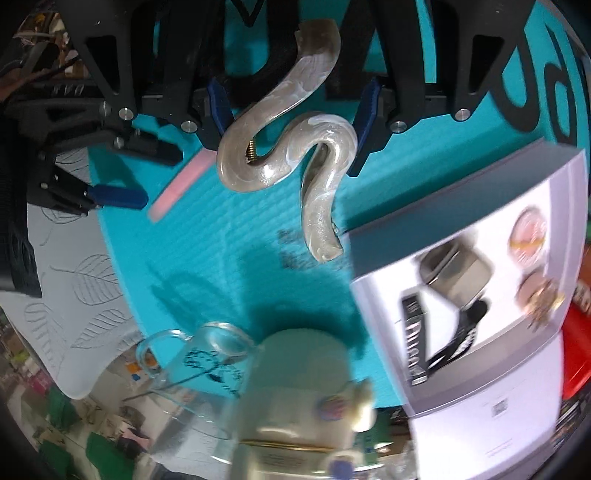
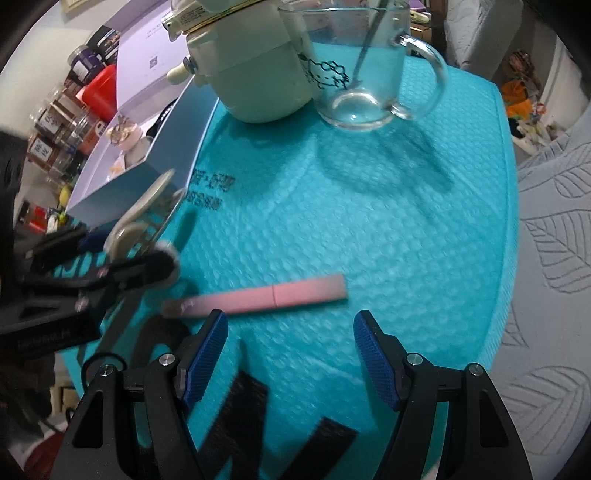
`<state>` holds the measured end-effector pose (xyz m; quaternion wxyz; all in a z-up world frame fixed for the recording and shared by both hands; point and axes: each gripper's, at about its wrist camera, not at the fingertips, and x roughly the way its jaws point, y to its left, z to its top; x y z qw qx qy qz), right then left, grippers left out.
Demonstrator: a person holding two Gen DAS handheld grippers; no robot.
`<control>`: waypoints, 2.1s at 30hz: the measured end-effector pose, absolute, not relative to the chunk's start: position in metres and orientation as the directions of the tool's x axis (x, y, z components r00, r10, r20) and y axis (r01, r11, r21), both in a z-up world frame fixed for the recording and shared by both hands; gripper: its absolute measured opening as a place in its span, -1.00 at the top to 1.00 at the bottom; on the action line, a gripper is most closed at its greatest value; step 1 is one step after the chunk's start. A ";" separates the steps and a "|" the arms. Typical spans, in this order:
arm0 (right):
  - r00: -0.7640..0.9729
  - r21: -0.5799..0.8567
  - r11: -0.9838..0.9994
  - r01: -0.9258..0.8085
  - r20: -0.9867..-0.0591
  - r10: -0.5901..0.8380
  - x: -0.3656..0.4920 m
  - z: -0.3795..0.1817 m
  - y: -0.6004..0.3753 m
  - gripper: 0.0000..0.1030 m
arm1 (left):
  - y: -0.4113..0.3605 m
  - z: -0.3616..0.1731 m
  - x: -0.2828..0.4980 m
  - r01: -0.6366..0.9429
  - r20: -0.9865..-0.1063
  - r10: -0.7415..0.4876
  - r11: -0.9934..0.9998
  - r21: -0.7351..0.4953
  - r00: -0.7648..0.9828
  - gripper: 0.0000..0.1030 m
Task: Organize rigid objects
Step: 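Grasp the pearly claw clip with the left tool while the right tool grasps the pink lip gloss tube, then lift and carry the claw clip and pink tube over the white box with both tools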
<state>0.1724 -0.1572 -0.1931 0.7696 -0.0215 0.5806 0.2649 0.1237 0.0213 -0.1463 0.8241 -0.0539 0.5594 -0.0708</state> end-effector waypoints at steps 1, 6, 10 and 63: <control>0.189 0.275 0.857 -0.436 -0.903 0.386 0.173 -0.193 -0.153 -0.39 | 0.026 -0.147 0.120 0.044 -0.915 -0.172 0.985 -0.168 0.364 -0.08; 0.200 0.268 0.836 -0.479 -0.894 0.401 0.174 -0.194 -0.123 -0.43 | 0.044 -0.148 0.101 -0.018 -0.917 -0.156 0.984 -0.175 0.368 -0.08; 0.220 0.236 0.826 -0.511 -0.893 0.392 0.172 -0.195 -0.104 -0.51 | 0.053 -0.151 0.089 -0.059 -0.920 -0.135 0.984 -0.168 0.367 -0.08; 0.314 0.007 0.750 -0.661 -0.906 0.285 0.061 -0.199 -0.118 0.75 | 0.002 -0.166 0.014 -0.030 -0.934 -0.121 0.990 -0.139 0.336 -0.08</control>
